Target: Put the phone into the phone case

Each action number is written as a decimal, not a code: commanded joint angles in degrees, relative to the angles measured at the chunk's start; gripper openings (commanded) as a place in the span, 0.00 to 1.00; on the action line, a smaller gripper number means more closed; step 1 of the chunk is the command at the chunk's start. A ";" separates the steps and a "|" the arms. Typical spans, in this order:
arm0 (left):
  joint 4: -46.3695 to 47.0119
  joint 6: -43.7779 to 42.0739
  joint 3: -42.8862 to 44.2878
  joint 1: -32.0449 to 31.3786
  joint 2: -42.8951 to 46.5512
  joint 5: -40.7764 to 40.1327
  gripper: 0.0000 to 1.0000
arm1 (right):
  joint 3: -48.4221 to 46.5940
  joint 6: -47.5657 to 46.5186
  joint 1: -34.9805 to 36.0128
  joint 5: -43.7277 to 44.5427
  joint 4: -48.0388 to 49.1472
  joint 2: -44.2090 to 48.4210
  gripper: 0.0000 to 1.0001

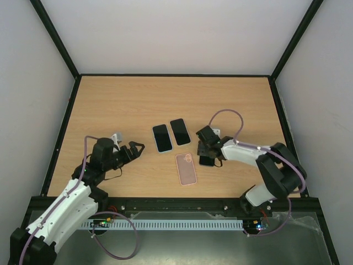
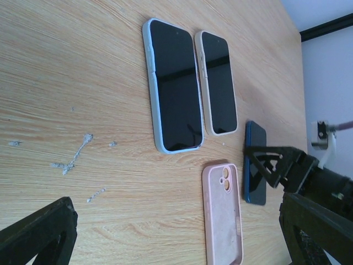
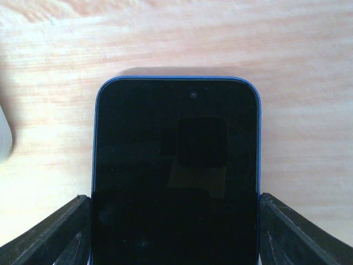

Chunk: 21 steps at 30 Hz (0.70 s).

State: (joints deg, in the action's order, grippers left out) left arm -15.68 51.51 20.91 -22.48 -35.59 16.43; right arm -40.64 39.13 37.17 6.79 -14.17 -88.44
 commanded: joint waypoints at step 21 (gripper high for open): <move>3.60 1.67 -0.89 -0.55 -1.06 1.22 0.99 | 6.38 4.82 15.84 -19.12 3.40 18.79 0.48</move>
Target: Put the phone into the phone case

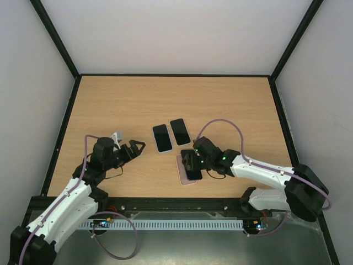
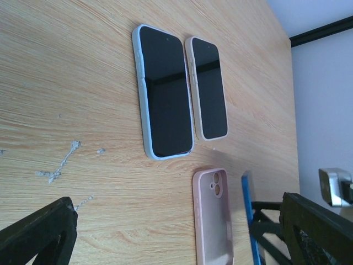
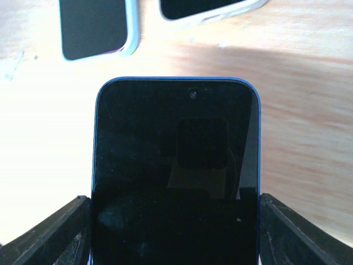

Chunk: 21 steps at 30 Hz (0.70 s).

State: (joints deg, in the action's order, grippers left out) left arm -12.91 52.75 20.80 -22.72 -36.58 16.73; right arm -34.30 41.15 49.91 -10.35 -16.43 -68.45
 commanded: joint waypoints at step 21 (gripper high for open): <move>0.16 -0.21 -0.12 -0.48 -0.24 1.26 1.00 | 0.03 4.76 6.44 5.53 7.37 -11.12 0.51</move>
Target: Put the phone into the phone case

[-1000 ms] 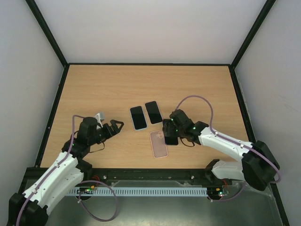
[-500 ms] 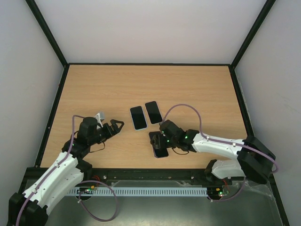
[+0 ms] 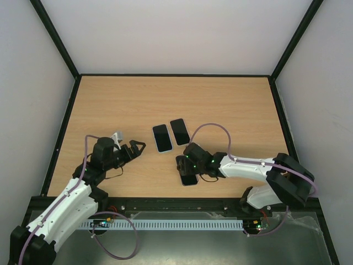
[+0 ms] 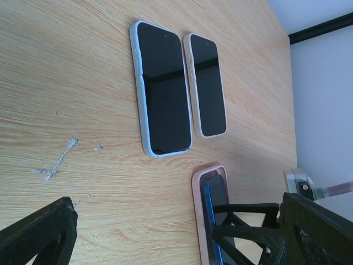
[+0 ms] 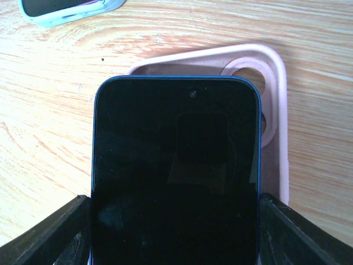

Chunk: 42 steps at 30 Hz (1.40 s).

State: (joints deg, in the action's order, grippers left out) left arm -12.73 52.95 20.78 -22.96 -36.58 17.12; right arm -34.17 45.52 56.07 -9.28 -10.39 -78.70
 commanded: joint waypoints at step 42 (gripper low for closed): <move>9.90 9.94 -2.76 -18.23 -6.71 -9.72 0.92 | 9.98 4.35 -1.01 -0.20 10.71 3.08 0.78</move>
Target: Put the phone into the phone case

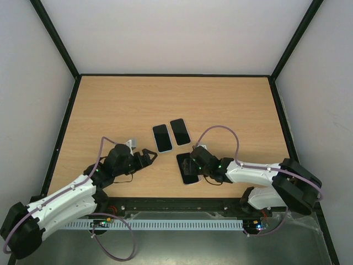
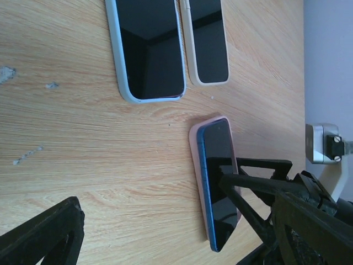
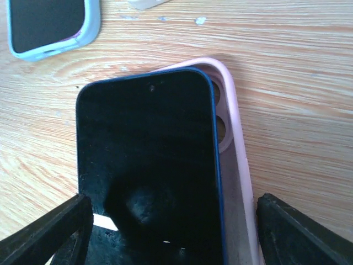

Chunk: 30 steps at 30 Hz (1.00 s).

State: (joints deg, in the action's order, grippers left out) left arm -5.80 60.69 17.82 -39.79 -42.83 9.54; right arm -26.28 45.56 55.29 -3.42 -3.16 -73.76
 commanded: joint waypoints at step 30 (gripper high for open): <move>17.88 6.10 5.61 -19.88 -29.62 -10.80 0.40 | 8.67 16.92 3.20 -4.86 17.48 -0.66 0.26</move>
State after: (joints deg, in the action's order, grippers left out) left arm 9.02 68.03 20.14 -58.50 -68.97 -0.30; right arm -17.28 63.09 58.48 -8.95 11.42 -71.37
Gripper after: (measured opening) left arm 0.427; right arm 0.275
